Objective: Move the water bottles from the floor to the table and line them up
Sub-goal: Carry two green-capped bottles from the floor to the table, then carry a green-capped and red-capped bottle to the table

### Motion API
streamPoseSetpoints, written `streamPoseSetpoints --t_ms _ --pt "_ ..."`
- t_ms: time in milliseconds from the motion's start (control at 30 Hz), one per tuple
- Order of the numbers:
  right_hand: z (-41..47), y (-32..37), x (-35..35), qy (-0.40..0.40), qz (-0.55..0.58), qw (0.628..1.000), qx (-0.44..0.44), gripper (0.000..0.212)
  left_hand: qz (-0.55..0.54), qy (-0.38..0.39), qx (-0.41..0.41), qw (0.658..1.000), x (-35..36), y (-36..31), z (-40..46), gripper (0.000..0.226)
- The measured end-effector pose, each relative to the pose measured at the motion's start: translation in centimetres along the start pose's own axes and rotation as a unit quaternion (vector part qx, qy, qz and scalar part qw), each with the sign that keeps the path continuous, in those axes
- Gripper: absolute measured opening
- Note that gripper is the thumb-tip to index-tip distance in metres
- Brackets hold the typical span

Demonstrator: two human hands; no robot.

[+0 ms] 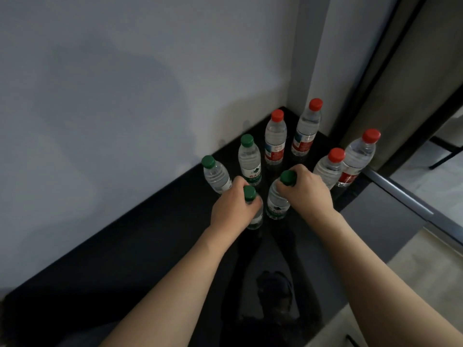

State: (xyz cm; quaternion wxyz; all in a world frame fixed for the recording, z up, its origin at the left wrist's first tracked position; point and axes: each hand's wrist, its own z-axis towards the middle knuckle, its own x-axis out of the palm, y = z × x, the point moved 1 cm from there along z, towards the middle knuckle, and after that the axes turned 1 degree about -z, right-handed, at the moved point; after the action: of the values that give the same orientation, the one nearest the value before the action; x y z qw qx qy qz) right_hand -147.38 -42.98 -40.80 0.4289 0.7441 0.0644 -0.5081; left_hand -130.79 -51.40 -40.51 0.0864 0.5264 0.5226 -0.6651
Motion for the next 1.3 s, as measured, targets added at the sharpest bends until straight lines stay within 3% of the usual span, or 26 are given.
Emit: streamPoseSetpoints --t_ms 133,233,367,500,700,967,1300 --pt "-0.6 0.8 0.1 -0.002 -0.012 1.0 -0.007 0.038 0.027 -0.007 0.026 0.999 -0.6 -0.1 -0.8 0.025" --pt "-1.0 1.2 -0.9 0.009 -0.04 0.999 -0.009 0.041 0.041 -0.032 0.035 0.998 -1.7 0.8 -2.5 0.04" --pt "-3.4 3.0 -1.9 -0.082 -0.088 0.992 -0.029 0.047 0.066 -0.089 0.031 0.993 -3.2 2.6 -4.8 0.038" --pt "-6.3 5.9 -2.3 -0.117 -0.036 0.989 -0.077 0.048 0.101 -0.134 0.011 0.986 -4.9 4.2 -7.1 0.042" --pt "-11.0 13.1 -0.6 -0.082 0.011 0.954 -0.288 0.05 0.114 -0.206 -0.024 0.972 -9.2 6.7 -11.3 0.041" --pt "-19.5 21.9 5.2 0.006 -0.008 0.919 -0.393 0.048 0.104 -0.285 -0.126 0.944 -16.2 13.3 -21.5 0.04" --pt "-35.8 31.4 14.6 0.125 -0.027 0.852 -0.508 0.051 0.109 -0.39 -0.265 0.875 -23.5 23.7 -41.1 0.036"
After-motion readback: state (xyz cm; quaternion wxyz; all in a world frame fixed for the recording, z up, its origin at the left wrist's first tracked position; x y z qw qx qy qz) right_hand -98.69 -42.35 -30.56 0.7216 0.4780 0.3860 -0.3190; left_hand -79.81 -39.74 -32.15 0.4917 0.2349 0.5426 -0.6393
